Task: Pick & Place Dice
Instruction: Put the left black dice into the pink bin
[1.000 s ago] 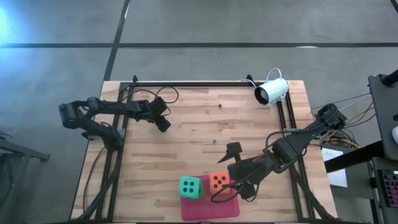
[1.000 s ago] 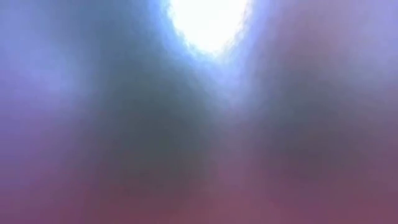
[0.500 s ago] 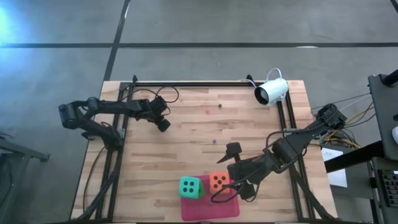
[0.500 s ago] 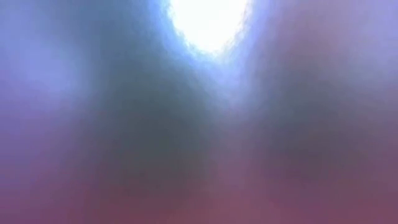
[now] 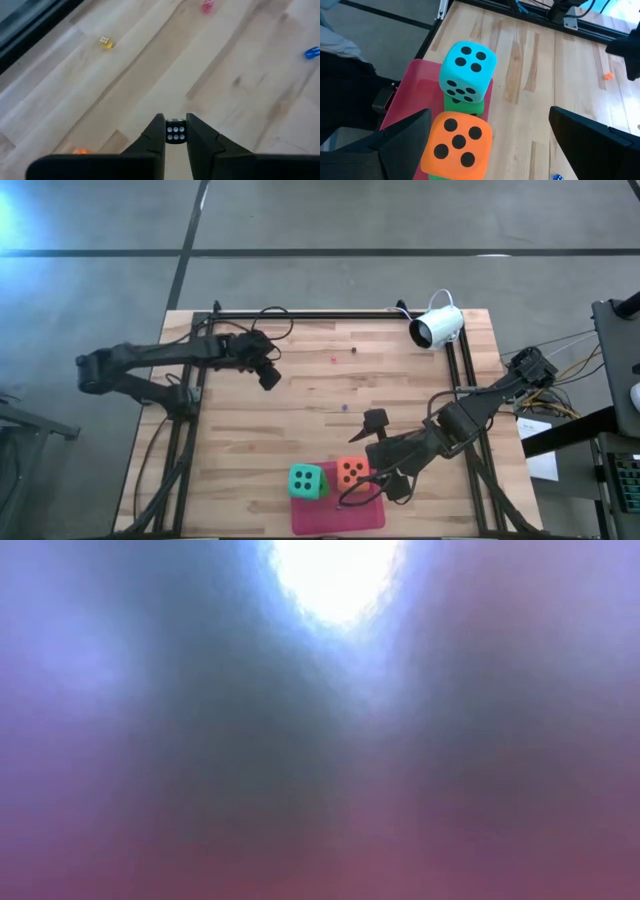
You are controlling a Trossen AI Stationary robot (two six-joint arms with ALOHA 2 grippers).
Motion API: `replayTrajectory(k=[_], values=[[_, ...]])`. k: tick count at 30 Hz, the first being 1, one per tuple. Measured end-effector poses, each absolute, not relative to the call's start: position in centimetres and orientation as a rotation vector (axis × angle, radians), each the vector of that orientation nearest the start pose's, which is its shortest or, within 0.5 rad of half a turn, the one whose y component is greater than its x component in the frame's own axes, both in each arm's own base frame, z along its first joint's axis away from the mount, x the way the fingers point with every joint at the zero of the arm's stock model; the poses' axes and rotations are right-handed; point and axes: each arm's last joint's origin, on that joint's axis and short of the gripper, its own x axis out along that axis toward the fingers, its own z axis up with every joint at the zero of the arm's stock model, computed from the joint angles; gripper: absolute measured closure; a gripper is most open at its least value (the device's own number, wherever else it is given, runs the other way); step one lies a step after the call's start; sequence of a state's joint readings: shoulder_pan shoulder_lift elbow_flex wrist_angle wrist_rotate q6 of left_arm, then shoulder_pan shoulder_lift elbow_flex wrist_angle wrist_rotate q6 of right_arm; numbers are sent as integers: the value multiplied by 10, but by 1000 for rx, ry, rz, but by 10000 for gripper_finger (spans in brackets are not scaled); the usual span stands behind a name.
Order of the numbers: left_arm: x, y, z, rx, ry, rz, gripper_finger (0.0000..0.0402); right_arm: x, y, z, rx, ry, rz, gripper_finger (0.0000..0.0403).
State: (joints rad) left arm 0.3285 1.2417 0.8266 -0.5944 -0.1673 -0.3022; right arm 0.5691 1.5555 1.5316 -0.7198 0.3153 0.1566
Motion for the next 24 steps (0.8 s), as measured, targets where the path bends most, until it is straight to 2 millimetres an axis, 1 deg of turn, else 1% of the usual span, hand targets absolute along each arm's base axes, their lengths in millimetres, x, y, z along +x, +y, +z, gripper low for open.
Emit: replayTrajectory(k=[6,10,14,18,22,24], values=[[226,59,254,-323,863,524,354,285,172,357,-170,690,188,3],[235,34,269,-278,826,416,354,285,172,357,-170,690,188,3],[245,1,286,-232,749,271,354,285,171,357,-173,690,189,3],[249,-39,302,-197,642,105,354,285,172,357,-173,690,189,3],[250,-77,314,-186,525,-55,354,285,172,357,-173,691,189,3],[249,-93,315,-181,492,-116,354,285,171,357,-173,691,189,3]])
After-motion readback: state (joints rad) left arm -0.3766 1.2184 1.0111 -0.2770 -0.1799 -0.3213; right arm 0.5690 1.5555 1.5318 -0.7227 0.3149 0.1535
